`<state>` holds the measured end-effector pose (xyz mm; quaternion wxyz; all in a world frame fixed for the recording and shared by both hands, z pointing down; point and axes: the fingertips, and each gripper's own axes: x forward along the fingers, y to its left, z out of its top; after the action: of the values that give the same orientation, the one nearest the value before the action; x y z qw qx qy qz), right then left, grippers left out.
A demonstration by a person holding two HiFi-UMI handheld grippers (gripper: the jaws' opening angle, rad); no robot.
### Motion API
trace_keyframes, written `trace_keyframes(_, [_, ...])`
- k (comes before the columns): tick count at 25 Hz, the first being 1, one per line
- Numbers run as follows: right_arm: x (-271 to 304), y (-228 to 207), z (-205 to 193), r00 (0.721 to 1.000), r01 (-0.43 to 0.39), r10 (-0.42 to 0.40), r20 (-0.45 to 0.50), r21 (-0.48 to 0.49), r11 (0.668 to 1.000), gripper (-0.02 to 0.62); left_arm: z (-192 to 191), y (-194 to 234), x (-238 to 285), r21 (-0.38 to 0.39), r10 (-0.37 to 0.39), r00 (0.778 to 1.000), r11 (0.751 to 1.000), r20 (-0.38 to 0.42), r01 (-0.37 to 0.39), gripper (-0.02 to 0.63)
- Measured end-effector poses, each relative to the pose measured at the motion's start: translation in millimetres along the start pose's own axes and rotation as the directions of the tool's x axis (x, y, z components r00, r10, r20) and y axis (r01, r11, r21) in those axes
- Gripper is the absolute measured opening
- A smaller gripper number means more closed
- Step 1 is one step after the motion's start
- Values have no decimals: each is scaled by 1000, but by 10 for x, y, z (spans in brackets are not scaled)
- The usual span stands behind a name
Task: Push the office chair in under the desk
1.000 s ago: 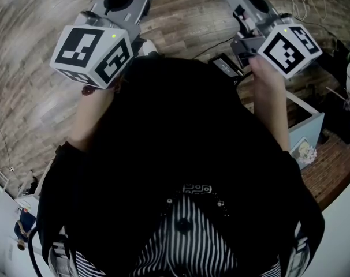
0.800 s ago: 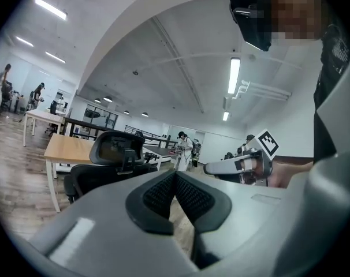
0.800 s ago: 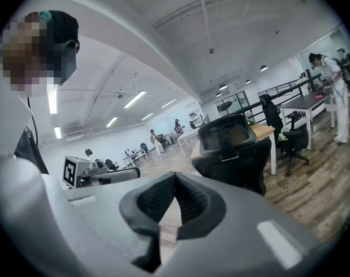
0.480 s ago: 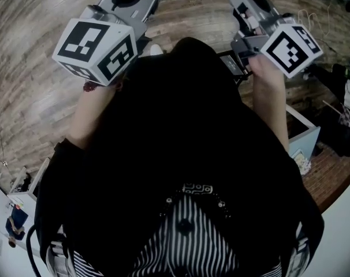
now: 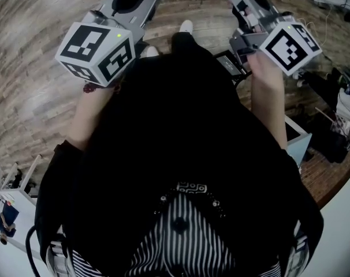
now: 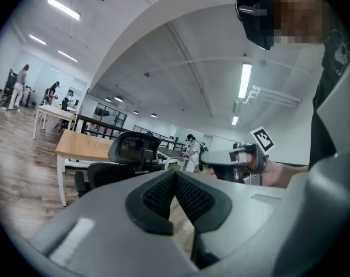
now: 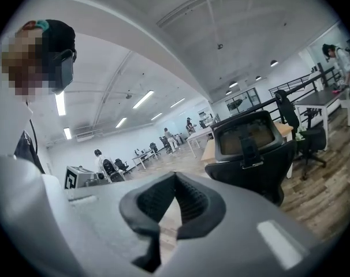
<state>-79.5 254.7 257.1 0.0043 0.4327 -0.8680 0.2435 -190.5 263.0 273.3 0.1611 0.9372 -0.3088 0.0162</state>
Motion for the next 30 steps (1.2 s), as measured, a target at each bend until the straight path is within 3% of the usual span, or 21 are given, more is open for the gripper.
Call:
trace_keyframes(6, [170,-132,153,998,-64,64,9,-29,998,2,43,206,275,-48,25,1000,999,-5,-25,-3])
trace_keyframes(12, [368,-646,308,997,-78,79,0,32,996,2,144,380,764,-88,39,999,995,-8,-39,-3])
trace_keyframes(19, [389,-1147,629,996,-92,92,11,28,995,2,321,410,1456,-17,41,999,999,-18,-41,-3])
trace_keyframes(30, [483,-2102,1061,986,-165,167,-29,52,985,2,534,601,2407,-27,46,998,998,-43,-48,-2])
